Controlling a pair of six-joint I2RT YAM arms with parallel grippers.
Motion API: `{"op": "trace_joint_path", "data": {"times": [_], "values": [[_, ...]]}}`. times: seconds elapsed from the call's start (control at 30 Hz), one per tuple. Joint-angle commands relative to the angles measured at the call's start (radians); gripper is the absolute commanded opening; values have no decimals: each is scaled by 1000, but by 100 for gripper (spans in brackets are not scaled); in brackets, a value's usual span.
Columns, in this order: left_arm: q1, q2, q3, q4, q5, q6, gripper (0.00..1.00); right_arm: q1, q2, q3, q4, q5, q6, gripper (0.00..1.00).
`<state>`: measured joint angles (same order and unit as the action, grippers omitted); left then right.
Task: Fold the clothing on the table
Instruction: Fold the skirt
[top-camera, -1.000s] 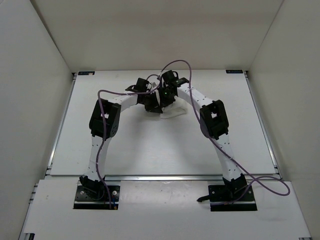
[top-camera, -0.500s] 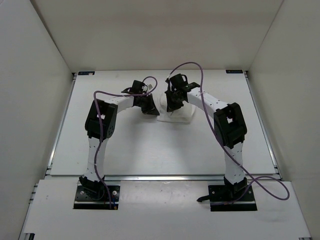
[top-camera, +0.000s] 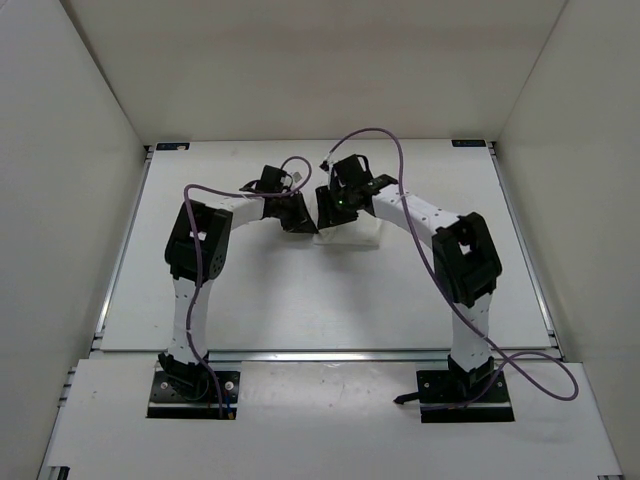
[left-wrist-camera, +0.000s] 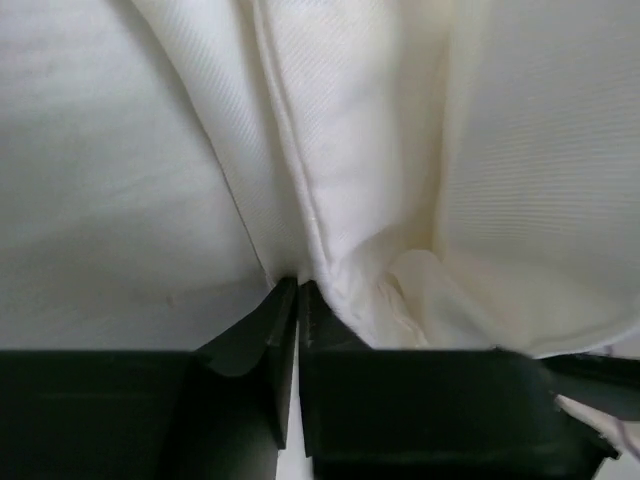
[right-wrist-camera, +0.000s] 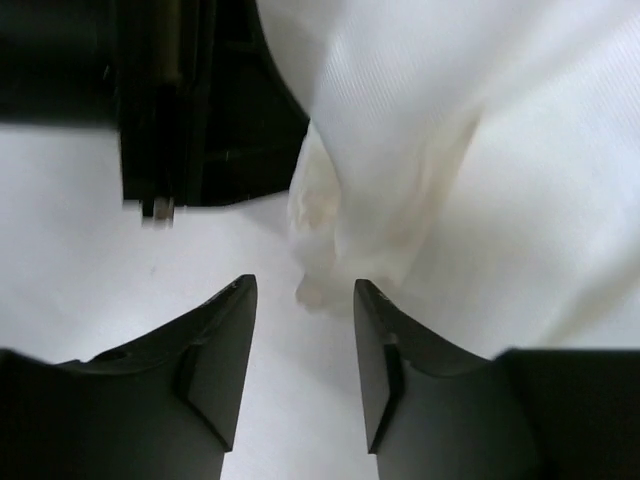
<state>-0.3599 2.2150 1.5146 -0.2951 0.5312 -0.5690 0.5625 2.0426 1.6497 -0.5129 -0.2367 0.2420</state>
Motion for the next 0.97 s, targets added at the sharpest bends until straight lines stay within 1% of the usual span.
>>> {"op": "trace_joint_path", "data": {"times": [0.0, 0.03, 0.07, 0.1, 0.13, 0.2, 0.3, 0.4, 0.43, 0.47, 0.5, 0.53, 0.6, 0.63, 0.67, 0.7, 0.77, 0.8, 0.87, 0.9, 0.93], "values": [[19, -106, -70, 33, -4, -21, 20, 4, -218, -86, 134, 37, -1, 42], [32, -124, -105, 57, 1, -31, 29, -6, -238, -129, 163, 45, 6, 44], [39, -136, -141, 71, 6, -40, 33, -16, -296, -178, 192, 46, 13, 44], [50, -173, -189, 106, 19, -52, 39, -42, -346, -230, 224, 50, 20, 46], [62, -199, -211, 122, 29, -72, 43, -56, -373, -257, 243, 45, 26, 46], [82, -253, -283, 171, 44, -101, 46, -105, -448, -358, 313, 11, 55, 48], [113, -328, -398, 249, 82, -135, 47, -163, -489, -433, 344, -38, 86, 49], [133, -406, -451, 281, 127, -144, 51, -200, -509, -482, 358, -64, 111, 49], [144, -443, -473, 286, 147, -156, 68, -200, -518, -493, 364, -64, 114, 49], [145, -480, -497, 283, 160, -157, 99, -202, -518, -505, 358, -67, 108, 49], [151, -494, -516, 312, 185, -155, 99, -213, -527, -514, 361, -76, 111, 49], [162, -532, -524, 307, 208, -137, 99, -219, -530, -518, 349, -73, 106, 49], [159, -589, -515, 202, 219, -88, 99, -220, -536, -530, 332, -70, 103, 50], [160, -600, -501, 157, 201, -36, 99, -223, -545, -533, 320, -61, 94, 50], [153, -606, -464, 57, 178, 31, 98, -230, -550, -544, 324, -52, 95, 50], [145, -612, -434, -52, 143, 90, 99, -236, -550, -571, 333, -61, 92, 50], [134, -620, -398, -164, 37, 159, 99, -242, -562, -590, 359, -70, 102, 50], [124, -633, -395, -218, 8, 187, 99, -246, -570, -600, 373, -72, 105, 52], [112, -658, -413, -260, -90, 233, 98, -237, -553, -590, 376, -61, 99, 54], [105, -667, -421, -285, -120, 244, 99, -225, -538, -573, 352, -46, 86, 54], [102, -676, -425, -306, -176, 235, 99, -196, -518, -521, 324, -2, 62, 54]]}}
